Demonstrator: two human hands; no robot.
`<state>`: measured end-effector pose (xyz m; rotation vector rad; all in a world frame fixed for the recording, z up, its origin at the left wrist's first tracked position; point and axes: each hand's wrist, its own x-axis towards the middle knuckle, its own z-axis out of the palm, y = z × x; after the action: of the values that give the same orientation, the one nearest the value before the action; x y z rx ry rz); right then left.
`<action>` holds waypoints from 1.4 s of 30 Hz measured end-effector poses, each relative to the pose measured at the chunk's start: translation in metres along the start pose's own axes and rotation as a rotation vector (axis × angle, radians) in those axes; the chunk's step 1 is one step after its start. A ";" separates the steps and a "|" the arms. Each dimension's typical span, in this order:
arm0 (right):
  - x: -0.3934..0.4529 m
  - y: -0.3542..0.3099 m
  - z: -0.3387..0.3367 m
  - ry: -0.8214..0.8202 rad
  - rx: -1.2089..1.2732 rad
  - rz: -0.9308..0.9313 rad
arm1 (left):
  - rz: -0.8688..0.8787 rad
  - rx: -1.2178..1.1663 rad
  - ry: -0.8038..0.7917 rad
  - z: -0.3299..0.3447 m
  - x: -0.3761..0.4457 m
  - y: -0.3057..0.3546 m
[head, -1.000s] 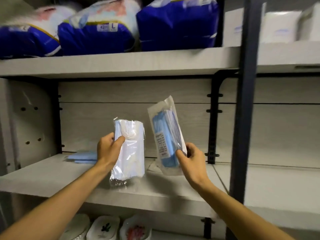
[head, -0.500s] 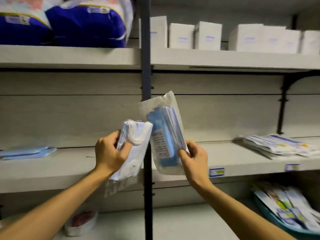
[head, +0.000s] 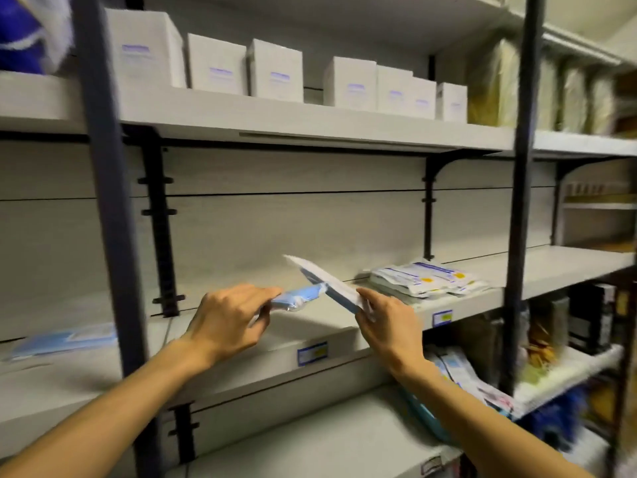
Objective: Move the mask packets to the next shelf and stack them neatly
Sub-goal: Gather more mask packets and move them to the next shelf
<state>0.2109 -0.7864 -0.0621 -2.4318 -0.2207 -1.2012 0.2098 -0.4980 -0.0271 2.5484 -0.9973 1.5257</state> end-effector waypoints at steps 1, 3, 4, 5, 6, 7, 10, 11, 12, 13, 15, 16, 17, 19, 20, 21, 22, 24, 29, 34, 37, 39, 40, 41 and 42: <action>0.004 0.011 0.001 0.016 -0.041 -0.013 | 0.013 -0.009 -0.015 0.014 0.005 0.002; 0.016 0.037 0.004 0.036 -0.139 -0.064 | 0.055 -0.047 -0.014 0.046 0.017 0.004; 0.022 0.049 0.006 0.055 -0.168 -0.094 | 0.082 -0.067 -0.006 0.062 0.024 0.003; 0.030 0.060 0.007 0.075 -0.188 -0.116 | 0.114 -0.084 0.000 0.076 0.032 0.001; 0.038 0.071 0.007 0.094 -0.209 -0.122 | 0.156 -0.096 0.009 0.092 0.041 0.000; 0.046 0.082 0.009 0.110 -0.220 -0.112 | 0.209 -0.099 0.018 0.106 0.051 -0.001; 0.074 0.112 0.014 0.145 -0.218 -0.074 | 0.325 -0.098 0.037 0.143 0.079 -0.008; 0.083 0.119 0.016 0.151 -0.213 -0.061 | 0.321 -0.107 0.044 0.154 0.087 -0.012; 0.091 0.126 0.018 0.160 -0.207 -0.054 | 0.308 -0.114 0.043 0.166 0.094 -0.017; 0.099 0.131 0.020 0.171 -0.210 -0.053 | 0.289 -0.117 0.029 0.176 0.099 -0.021; 0.114 0.142 0.026 0.188 -0.241 -0.053 | 0.265 -0.140 0.009 0.195 0.105 -0.028; 0.120 0.148 0.030 0.184 -0.251 -0.044 | 0.251 -0.157 0.007 0.205 0.106 -0.030; 0.126 0.154 0.033 0.181 -0.259 -0.034 | 0.232 -0.174 -0.011 0.212 0.106 -0.029; 0.139 0.166 0.039 0.164 -0.283 -0.023 | 0.201 -0.210 -0.067 0.226 0.107 -0.027; 0.145 0.175 0.043 0.152 -0.288 -0.018 | 0.177 -0.228 -0.110 0.235 0.107 -0.028; 0.151 0.183 0.047 0.141 -0.289 -0.020 | 0.126 -0.255 -0.180 0.241 0.104 -0.029; 0.155 0.189 0.050 0.126 -0.300 -0.036 | 0.069 -0.287 -0.239 0.247 0.101 -0.031; 0.164 0.206 0.059 0.081 -0.358 -0.084 | -0.037 -0.325 -0.336 0.257 0.093 -0.034; 0.171 0.228 0.079 -0.160 -0.442 -0.178 | -0.209 -0.291 -0.677 0.252 0.092 -0.035; 0.165 0.240 0.097 -0.359 -0.357 -0.184 | -0.427 -0.264 -0.745 0.248 0.114 -0.026; 0.169 0.244 0.100 -0.449 -0.160 -0.073 | -0.531 -0.262 -0.688 0.252 0.121 -0.008; 0.169 0.249 0.106 -0.484 -0.112 -0.057 | -0.565 -0.239 -0.741 0.254 0.119 0.010; 0.168 0.252 0.109 -0.482 -0.113 -0.061 | -0.577 -0.219 -0.775 0.255 0.117 0.018; 0.167 0.255 0.111 -0.473 -0.118 -0.067 | -0.583 -0.188 -0.792 0.258 0.114 0.022; 0.166 0.257 0.112 -0.461 -0.124 -0.074 | -0.590 -0.181 -0.777 0.257 0.112 0.027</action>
<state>0.4757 -0.9755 -0.0683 -2.8049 -0.3818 -0.6812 0.4349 -0.6583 -0.0815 2.9275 -0.2784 0.2848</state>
